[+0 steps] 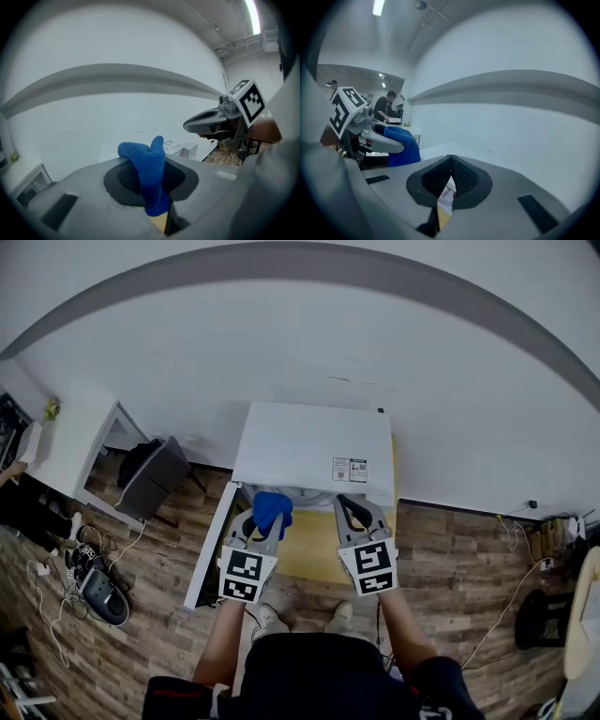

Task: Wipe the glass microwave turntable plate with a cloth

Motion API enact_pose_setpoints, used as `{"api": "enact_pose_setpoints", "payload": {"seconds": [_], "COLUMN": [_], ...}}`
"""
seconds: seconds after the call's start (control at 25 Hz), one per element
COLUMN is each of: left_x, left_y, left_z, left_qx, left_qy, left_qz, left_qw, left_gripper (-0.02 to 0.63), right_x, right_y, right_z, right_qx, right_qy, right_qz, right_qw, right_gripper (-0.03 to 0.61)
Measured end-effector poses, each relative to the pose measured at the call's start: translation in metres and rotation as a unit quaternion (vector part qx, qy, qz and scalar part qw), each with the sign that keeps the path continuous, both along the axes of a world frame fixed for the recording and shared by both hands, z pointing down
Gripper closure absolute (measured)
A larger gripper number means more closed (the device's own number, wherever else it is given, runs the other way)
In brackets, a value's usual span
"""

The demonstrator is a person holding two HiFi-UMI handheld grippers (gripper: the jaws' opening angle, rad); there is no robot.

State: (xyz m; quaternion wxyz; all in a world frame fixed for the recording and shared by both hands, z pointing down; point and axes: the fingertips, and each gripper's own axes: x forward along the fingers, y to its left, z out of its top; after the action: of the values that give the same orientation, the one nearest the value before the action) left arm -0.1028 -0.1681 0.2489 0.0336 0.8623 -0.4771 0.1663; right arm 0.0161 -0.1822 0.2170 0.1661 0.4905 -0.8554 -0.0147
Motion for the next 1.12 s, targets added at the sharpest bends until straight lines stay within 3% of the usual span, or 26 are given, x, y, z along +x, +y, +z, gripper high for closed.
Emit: {"api": "enact_pose_setpoints", "payload": {"seconds": [0.44, 0.8, 1.12], "left_x": [-0.015, -0.029, -0.022], "left_y": [0.016, 0.022, 0.031], "left_z": [-0.069, -0.082, -0.084], "left_qx": [0.083, 0.095, 0.100], "left_qy": [-0.012, -0.009, -0.005], "left_qz": [-0.025, -0.046, -0.038], "left_qw": [0.9961, 0.9944, 0.9943], "left_gripper": [0.551, 0.551, 0.551], "right_x": [0.026, 0.036, 0.032], "right_y": [0.008, 0.012, 0.019], "right_z": [-0.059, -0.068, -0.076], "right_qx": [0.072, 0.079, 0.082], "right_qy": [-0.043, -0.039, -0.052], "right_qz": [0.016, 0.023, 0.017], "right_qw": [0.996, 0.996, 0.995], "right_gripper": [0.569, 0.569, 0.569]}}
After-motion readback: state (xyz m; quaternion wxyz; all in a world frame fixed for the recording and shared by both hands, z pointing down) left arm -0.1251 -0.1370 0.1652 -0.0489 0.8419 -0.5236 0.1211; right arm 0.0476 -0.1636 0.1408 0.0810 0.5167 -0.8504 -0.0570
